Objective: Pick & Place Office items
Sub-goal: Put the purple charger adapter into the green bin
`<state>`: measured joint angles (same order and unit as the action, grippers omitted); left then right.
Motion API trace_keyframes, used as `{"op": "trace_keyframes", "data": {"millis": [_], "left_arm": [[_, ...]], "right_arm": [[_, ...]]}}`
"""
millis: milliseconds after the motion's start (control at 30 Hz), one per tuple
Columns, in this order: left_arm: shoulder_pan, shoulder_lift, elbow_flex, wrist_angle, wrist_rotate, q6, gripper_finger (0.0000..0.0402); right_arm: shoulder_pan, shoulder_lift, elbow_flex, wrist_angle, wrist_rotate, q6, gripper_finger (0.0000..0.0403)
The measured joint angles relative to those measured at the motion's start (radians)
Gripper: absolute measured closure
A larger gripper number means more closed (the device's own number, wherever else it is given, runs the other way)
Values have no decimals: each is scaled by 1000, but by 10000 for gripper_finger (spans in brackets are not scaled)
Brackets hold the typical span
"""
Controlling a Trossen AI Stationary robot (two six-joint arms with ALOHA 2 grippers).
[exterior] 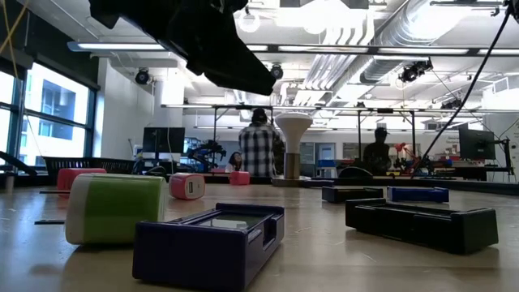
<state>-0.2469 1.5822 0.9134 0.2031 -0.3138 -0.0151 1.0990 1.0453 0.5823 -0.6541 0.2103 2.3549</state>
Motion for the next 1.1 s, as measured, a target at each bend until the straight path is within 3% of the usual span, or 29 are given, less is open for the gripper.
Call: {"op": "trace_keyframes", "data": {"millis": [100, 233, 433, 733, 1100], "left_arm": [[2, 0, 0, 3, 1, 0, 83], [2, 0, 0, 7, 2, 0, 83], [-1, 0, 0, 6, 11, -19, 83], [-15, 0, -1, 6, 11, -28, 83], [-39, 0, -1, 3, 8, -46, 83]], "right_arm": [[-13, 10, 0, -55, -131, 89, 197], [-44, 44, 0, -89, -152, 87, 200], [-78, 124, 0, -100, -290, 78, 195], [-80, 204, 0, -105, -286, 23, 174], [-81, 177, 0, -136, -289, 22, 172]]}}
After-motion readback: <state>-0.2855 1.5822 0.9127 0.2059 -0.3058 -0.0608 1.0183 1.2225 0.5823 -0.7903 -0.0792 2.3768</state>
